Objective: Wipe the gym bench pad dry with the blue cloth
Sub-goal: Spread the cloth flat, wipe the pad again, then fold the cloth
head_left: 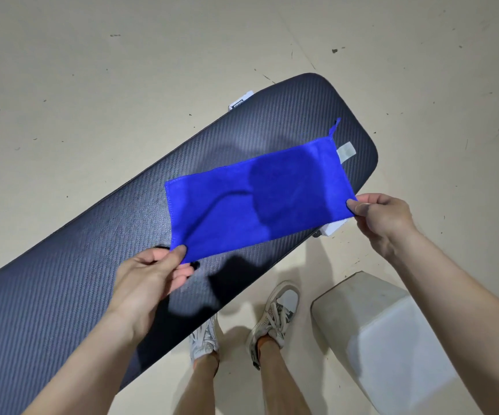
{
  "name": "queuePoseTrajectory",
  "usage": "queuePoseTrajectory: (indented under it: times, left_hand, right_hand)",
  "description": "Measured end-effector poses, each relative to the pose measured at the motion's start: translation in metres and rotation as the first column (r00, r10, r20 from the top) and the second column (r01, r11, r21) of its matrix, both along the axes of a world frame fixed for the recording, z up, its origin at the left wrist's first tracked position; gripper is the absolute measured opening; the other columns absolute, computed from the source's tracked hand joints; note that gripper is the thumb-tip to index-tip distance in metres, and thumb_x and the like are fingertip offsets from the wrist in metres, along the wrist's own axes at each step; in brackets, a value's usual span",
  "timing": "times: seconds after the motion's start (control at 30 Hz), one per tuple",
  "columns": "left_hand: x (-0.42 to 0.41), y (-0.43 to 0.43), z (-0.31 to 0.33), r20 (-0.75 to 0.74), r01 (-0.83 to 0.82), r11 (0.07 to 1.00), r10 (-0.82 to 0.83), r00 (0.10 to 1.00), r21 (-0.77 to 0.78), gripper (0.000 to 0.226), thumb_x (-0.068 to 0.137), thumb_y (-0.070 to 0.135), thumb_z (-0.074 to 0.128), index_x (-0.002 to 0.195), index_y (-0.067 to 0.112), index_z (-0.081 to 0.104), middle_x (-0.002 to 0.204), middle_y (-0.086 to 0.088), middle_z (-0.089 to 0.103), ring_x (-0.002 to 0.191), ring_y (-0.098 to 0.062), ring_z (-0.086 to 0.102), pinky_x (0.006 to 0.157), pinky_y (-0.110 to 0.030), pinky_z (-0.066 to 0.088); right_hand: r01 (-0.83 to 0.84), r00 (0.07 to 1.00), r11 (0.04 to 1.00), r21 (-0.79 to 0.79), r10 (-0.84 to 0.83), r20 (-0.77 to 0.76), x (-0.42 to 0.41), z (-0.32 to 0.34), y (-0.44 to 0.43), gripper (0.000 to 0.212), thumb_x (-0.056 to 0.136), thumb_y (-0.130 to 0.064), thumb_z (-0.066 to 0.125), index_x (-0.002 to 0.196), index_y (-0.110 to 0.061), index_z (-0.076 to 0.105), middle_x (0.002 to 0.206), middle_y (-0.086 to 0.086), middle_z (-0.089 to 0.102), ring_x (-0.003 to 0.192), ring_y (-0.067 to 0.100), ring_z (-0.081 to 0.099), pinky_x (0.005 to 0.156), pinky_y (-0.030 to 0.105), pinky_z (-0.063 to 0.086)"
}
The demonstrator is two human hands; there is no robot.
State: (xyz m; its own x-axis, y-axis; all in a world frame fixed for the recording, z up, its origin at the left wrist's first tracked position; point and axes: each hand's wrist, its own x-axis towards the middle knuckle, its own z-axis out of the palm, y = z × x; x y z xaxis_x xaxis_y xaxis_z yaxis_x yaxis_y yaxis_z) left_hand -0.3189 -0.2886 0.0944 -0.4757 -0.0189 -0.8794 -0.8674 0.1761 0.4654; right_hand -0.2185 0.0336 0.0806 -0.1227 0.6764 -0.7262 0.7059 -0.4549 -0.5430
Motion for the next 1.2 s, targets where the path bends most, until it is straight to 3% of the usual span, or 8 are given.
queuePoseTrajectory:
  times: [0.27, 0.47, 0.53, 0.63, 0.77, 0.87, 0.97, 1.2]
  left_hand:
    - [0.005, -0.003, -0.001, -0.228, 0.065, 0.994, -0.083, 0.97, -0.084, 0.024, 0.085, 0.007, 0.068, 0.074, 0.018, 0.049, 0.064, -0.007, 0.053, 0.041, -0.003, 0.053, 0.043, -0.013, 0.044]
    - [0.005, 0.017, 0.009, -0.297, 0.256, 0.967, -0.243, 0.923, 0.008, 0.032, 0.082, -0.013, 0.062, 0.099, 0.013, 0.07, 0.073, -0.003, 0.051, 0.06, -0.002, 0.05, 0.068, -0.009, 0.045]
    - [0.006, 0.027, 0.016, -0.391, 0.433, 0.882, -0.471, 0.791, -0.186, 0.032, 0.082, -0.008, 0.064, 0.094, 0.02, 0.073, 0.068, 0.003, 0.057, 0.057, 0.001, 0.05, 0.063, -0.002, 0.04]
    - [0.007, 0.043, 0.023, -0.532, 0.547, 0.674, -0.735, 0.421, -0.497, 0.014, 0.084, 0.015, 0.07, 0.089, 0.028, 0.075, 0.077, 0.007, 0.064, 0.069, -0.002, 0.052, 0.068, -0.005, 0.039]
    - [0.003, 0.07, 0.031, -0.637, 0.596, 0.564, -0.763, 0.112, -0.571, 0.015, 0.086, 0.022, 0.064, 0.096, 0.022, 0.076, 0.098, 0.009, 0.052, 0.096, -0.007, 0.043, 0.089, -0.002, 0.026]
    - [-0.006, 0.087, 0.038, -0.665, 0.65, 0.478, -0.744, -0.058, -0.591, 0.016, 0.087, 0.019, 0.061, 0.095, 0.019, 0.075, 0.099, 0.006, 0.064, 0.099, -0.014, 0.053, 0.091, -0.017, 0.035]
    - [-0.01, 0.095, 0.043, -0.69, 0.662, 0.501, -0.723, -0.034, -0.558, 0.013, 0.084, 0.016, 0.065, 0.091, 0.019, 0.075, 0.092, 0.007, 0.072, 0.091, -0.01, 0.059, 0.085, -0.024, 0.042]
    - [-0.001, 0.106, 0.052, -0.676, 0.621, 0.557, -0.734, 0.059, -0.551, 0.006, 0.083, 0.021, 0.069, 0.084, 0.025, 0.074, 0.081, 0.012, 0.073, 0.081, -0.006, 0.062, 0.077, -0.021, 0.044]
  right_hand:
    - [0.071, 0.997, 0.939, -0.336, -0.072, 0.009, 0.026, 0.002, -0.011, 0.015, 0.083, -0.008, 0.072, 0.093, -0.012, 0.063, 0.068, 0.001, 0.058, 0.051, 0.008, 0.048, 0.043, 0.015, 0.042]
    - [-0.066, 0.976, 0.994, -0.088, 0.046, -0.215, 0.011, 0.027, -0.033, 0.012, 0.088, -0.002, 0.063, 0.086, -0.014, 0.061, 0.075, 0.001, 0.061, 0.067, 0.01, 0.057, 0.061, 0.022, 0.049]
    - [-0.126, 0.956, 0.991, 0.041, 0.132, -0.26, 0.005, 0.035, -0.047, 0.014, 0.086, 0.002, 0.063, 0.089, -0.011, 0.062, 0.07, 0.0, 0.057, 0.064, 0.011, 0.054, 0.059, 0.021, 0.048]
    - [-0.203, 0.915, 0.965, 0.163, 0.247, -0.319, -0.008, 0.043, -0.072, 0.021, 0.08, 0.008, 0.065, 0.094, -0.008, 0.064, 0.072, 0.002, 0.06, 0.062, 0.01, 0.055, 0.06, 0.019, 0.049]
    - [-0.299, 0.86, 0.94, 0.167, 0.341, -0.379, -0.021, 0.047, -0.098, 0.026, 0.077, 0.007, 0.069, 0.088, -0.017, 0.067, 0.084, 0.007, 0.07, 0.077, 0.021, 0.065, 0.077, 0.034, 0.058]
    - [-0.371, 0.812, 0.911, 0.18, 0.412, -0.414, -0.023, 0.05, -0.107, 0.028, 0.078, 0.006, 0.071, 0.084, -0.021, 0.068, 0.08, -0.002, 0.071, 0.074, 0.009, 0.065, 0.075, 0.022, 0.054]
    - [-0.386, 0.797, 0.912, 0.141, 0.406, -0.447, -0.022, 0.055, -0.108, 0.027, 0.08, 0.012, 0.063, 0.089, -0.012, 0.072, 0.079, -0.002, 0.072, 0.072, 0.003, 0.067, 0.074, 0.015, 0.053]
    - [-0.476, 0.759, 0.876, 0.08, 0.455, -0.466, -0.016, 0.064, -0.091, 0.033, 0.084, 0.012, 0.053, 0.1, -0.006, 0.075, 0.093, 0.007, 0.077, 0.092, 0.017, 0.072, 0.088, 0.028, 0.056]
